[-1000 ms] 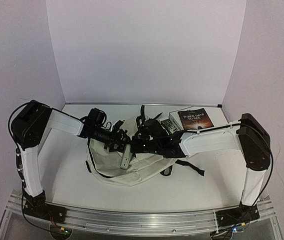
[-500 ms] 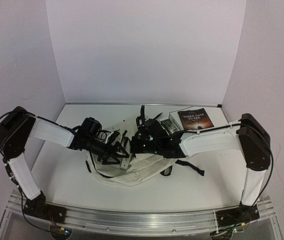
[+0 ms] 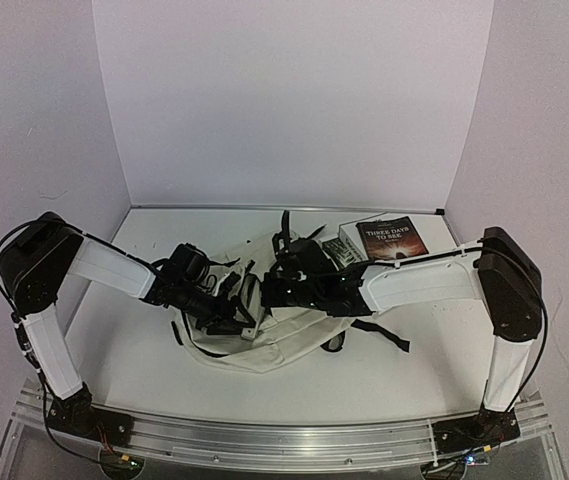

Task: Pack the student bag
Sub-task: Place the stationery in the student bag.

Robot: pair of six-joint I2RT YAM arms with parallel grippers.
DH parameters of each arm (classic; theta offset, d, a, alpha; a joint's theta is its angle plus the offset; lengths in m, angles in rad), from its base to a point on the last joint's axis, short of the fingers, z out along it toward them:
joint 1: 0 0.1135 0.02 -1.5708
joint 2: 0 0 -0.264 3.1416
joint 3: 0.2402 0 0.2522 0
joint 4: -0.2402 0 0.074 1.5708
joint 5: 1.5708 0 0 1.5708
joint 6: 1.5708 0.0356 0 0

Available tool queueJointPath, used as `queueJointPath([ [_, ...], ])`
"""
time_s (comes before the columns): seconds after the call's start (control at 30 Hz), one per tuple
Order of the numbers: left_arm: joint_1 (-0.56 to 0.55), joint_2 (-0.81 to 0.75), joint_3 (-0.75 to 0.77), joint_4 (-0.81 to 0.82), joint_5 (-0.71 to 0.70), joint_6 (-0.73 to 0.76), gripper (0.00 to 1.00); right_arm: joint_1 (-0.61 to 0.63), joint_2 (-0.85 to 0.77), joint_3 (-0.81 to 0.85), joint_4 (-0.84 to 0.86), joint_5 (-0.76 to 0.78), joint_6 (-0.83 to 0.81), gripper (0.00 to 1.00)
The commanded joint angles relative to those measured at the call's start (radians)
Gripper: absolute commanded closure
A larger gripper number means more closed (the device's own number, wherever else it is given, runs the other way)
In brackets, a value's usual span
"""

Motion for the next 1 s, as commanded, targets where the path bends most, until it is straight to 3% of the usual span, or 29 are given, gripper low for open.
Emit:
queueJointPath([
  [0.0,-0.006,0.029,0.02,0.094,-0.055,-0.032,0.58,0.013,-0.056,0.017,0.058,-0.017,-0.002,1.0],
  [0.27,-0.005,0.039,0.097,0.161,-0.044,-0.062,0.78,0.012,-0.069,-0.008,0.072,-0.045,-0.041,1.0],
  [0.67,-0.003,0.102,0.302,0.098,0.015,-0.033,0.77,0.013,-0.079,-0.051,0.081,-0.041,-0.023,1.0],
  [0.97,0.001,0.189,0.332,0.357,0.02,-0.191,0.77,0.013,-0.081,-0.071,0.097,-0.017,0.005,1.0],
])
